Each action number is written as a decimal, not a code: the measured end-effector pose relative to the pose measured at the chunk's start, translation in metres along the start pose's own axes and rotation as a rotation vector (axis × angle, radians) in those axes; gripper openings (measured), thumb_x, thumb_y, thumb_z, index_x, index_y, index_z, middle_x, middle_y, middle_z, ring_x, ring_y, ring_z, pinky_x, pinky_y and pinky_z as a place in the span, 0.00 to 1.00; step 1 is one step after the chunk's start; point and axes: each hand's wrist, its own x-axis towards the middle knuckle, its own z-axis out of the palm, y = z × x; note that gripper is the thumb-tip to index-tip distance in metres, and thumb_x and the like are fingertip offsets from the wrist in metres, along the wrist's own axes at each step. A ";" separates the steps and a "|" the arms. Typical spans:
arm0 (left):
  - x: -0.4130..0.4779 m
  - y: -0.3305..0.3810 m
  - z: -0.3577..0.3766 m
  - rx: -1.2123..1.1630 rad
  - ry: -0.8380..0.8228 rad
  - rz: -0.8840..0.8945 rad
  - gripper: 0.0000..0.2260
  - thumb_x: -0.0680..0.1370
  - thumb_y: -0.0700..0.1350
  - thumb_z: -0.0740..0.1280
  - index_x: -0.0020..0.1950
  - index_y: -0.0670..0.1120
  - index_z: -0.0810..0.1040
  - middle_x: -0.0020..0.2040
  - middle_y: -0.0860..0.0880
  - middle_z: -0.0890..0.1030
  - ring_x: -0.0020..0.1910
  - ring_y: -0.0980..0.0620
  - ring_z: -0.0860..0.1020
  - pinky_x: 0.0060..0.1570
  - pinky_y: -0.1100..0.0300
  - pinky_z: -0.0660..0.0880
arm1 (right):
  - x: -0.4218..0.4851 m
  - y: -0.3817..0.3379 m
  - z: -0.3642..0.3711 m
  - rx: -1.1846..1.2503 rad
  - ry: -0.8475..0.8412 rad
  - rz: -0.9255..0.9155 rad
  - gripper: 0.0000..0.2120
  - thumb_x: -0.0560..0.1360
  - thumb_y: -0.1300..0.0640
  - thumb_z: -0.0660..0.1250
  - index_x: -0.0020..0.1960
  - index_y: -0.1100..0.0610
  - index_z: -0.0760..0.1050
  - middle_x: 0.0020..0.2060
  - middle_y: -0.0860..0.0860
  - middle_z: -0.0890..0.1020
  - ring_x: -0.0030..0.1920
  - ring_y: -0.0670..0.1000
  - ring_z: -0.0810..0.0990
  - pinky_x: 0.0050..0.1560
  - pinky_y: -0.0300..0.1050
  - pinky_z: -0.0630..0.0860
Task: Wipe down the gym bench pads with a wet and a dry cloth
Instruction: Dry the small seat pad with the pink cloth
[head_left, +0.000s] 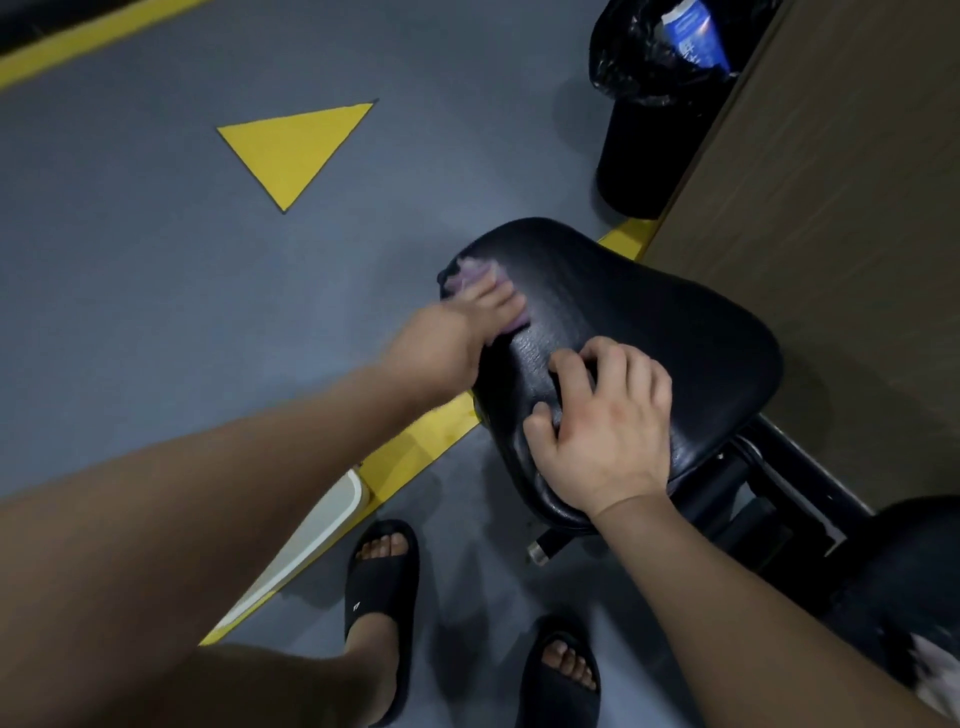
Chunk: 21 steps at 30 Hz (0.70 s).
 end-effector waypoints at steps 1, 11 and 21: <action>-0.019 -0.001 0.002 0.009 -0.030 0.039 0.18 0.78 0.33 0.57 0.67 0.43 0.74 0.70 0.44 0.74 0.77 0.47 0.65 0.73 0.57 0.66 | 0.000 0.000 -0.001 0.000 -0.009 -0.001 0.21 0.73 0.45 0.64 0.60 0.54 0.78 0.58 0.57 0.75 0.60 0.61 0.72 0.66 0.60 0.64; 0.053 -0.008 -0.004 -0.177 0.030 -0.238 0.17 0.85 0.42 0.58 0.72 0.40 0.75 0.74 0.41 0.73 0.77 0.45 0.65 0.75 0.54 0.60 | 0.000 0.002 0.003 0.000 0.016 -0.011 0.21 0.70 0.46 0.67 0.60 0.55 0.79 0.57 0.57 0.76 0.59 0.61 0.73 0.64 0.60 0.66; -0.002 -0.011 0.009 -0.468 0.225 -0.654 0.19 0.84 0.51 0.63 0.73 0.47 0.76 0.75 0.49 0.72 0.76 0.59 0.64 0.73 0.69 0.56 | 0.000 -0.002 -0.002 -0.007 0.004 0.003 0.21 0.72 0.46 0.65 0.60 0.55 0.79 0.57 0.57 0.75 0.59 0.61 0.72 0.65 0.60 0.66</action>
